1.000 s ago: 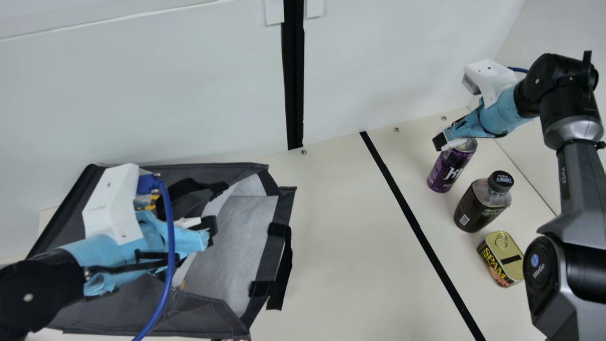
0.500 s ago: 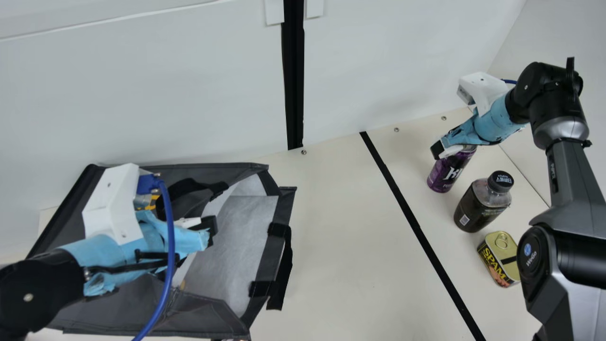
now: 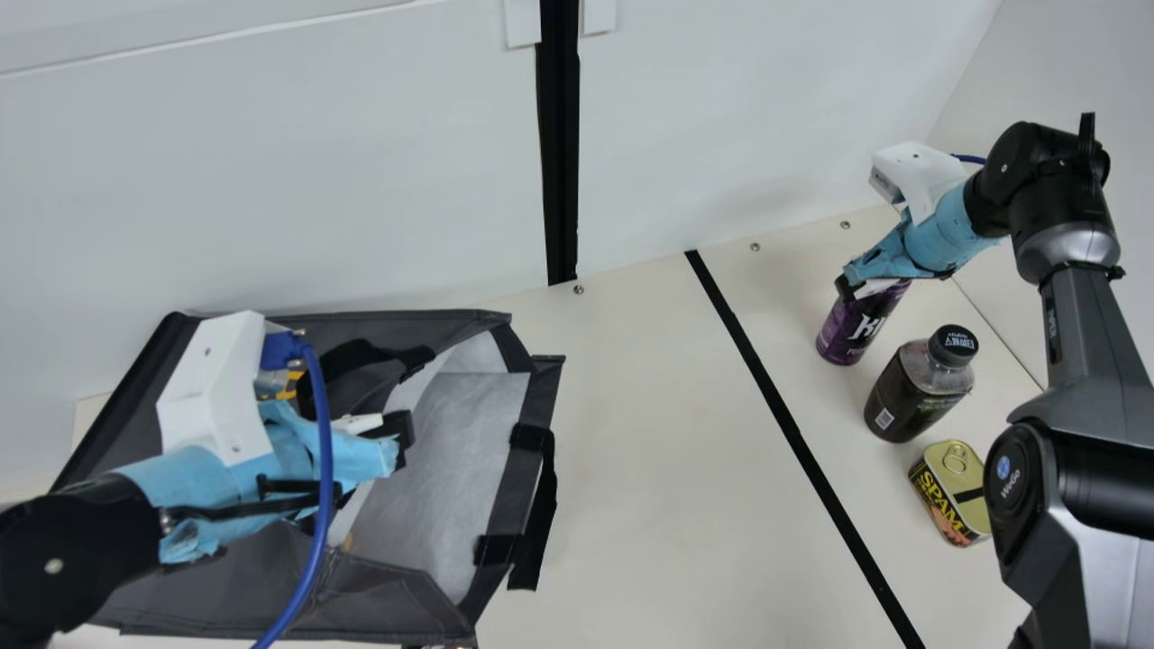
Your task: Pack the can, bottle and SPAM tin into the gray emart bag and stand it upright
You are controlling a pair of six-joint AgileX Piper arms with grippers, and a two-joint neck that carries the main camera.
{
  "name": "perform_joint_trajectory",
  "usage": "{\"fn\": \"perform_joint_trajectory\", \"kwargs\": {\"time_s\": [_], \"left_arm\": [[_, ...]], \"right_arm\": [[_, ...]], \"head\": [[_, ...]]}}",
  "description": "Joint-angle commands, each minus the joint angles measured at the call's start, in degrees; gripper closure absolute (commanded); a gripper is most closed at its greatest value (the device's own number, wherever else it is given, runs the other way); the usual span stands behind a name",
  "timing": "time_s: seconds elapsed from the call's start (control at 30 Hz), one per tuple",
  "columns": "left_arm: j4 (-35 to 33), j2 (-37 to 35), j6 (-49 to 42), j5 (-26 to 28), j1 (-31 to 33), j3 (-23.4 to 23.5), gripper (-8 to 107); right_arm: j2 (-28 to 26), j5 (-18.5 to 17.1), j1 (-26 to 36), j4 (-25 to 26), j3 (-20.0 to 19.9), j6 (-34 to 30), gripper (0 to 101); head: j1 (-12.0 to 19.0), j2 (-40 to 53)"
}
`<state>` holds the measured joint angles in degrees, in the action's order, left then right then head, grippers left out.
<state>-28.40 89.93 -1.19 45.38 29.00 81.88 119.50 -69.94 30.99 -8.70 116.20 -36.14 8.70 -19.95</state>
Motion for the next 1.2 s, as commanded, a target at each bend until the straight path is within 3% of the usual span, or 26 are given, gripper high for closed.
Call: {"fn": "perform_joint_trajectory", "kwargs": {"time_s": [0.0,0.57,1.17], "left_arm": [[0.0,0.0,0.0,0.0,0.0,0.0,107],[0.0,0.0,0.0,0.0,0.0,0.0,107],[0.0,0.0,0.0,0.0,0.0,0.0,107]], "right_arm": [[-0.2,0.0,0.0,-0.7,0.0,-1.0,101],[-6.2,0.0,0.9,-4.4,-3.6,-9.0,101],[-19.3,0.0,1.2,-8.7,-17.0,-17.8,101]], "head": [[1.3,0.0],[1.3,0.0],[1.3,0.0]]}}
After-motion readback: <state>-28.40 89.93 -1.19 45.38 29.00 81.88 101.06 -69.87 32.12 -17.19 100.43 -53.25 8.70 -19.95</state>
